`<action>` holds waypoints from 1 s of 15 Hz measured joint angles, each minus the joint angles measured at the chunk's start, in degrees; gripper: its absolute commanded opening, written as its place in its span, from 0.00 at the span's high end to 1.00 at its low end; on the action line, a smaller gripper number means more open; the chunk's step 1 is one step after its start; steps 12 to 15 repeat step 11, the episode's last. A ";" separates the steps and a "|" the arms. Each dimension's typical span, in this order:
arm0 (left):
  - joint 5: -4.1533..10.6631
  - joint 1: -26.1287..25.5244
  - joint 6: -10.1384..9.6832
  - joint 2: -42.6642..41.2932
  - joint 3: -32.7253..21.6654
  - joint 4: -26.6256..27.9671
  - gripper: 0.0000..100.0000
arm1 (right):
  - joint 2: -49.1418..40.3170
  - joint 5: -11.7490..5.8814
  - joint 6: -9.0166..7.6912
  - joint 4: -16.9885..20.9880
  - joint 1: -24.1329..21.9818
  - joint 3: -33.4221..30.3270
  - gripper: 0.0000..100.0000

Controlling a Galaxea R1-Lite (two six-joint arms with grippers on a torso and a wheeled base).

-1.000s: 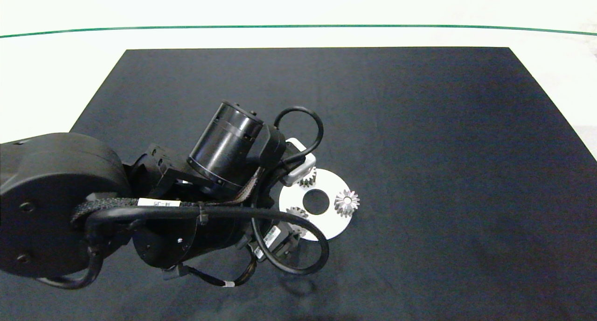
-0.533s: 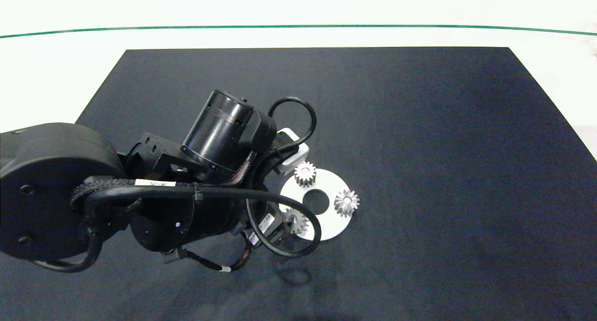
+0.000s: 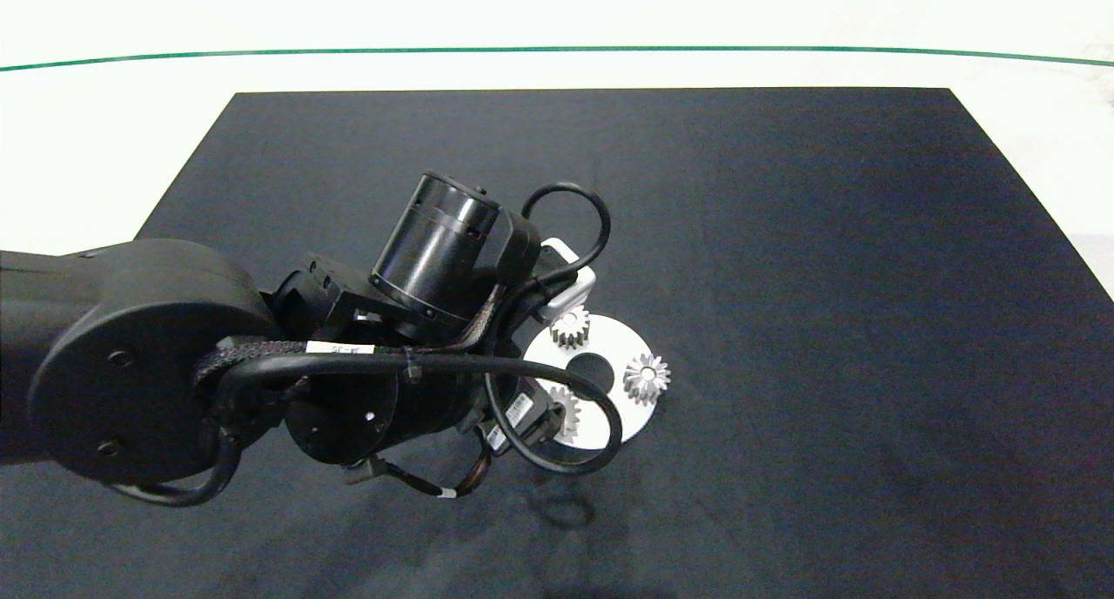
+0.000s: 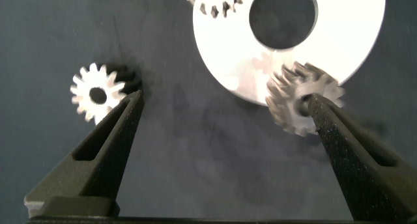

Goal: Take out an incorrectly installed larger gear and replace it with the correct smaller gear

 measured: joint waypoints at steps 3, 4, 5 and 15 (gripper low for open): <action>0.20 -0.29 0.02 0.63 -0.06 -0.48 0.00 | 0.00 -0.02 0.00 -0.04 0.00 0.00 0.00; 0.20 -0.30 0.02 0.78 -0.09 -0.55 0.00 | 0.02 0.00 0.00 -0.06 0.00 -0.06 0.00; 0.20 -0.29 0.02 0.87 -0.11 -0.56 0.00 | 0.02 0.00 -0.01 -0.09 0.00 -0.06 0.00; 1.07 0.23 -0.37 -0.66 -1.24 -0.63 0.00 | 0.02 0.00 0.05 -0.04 -0.16 -0.61 0.00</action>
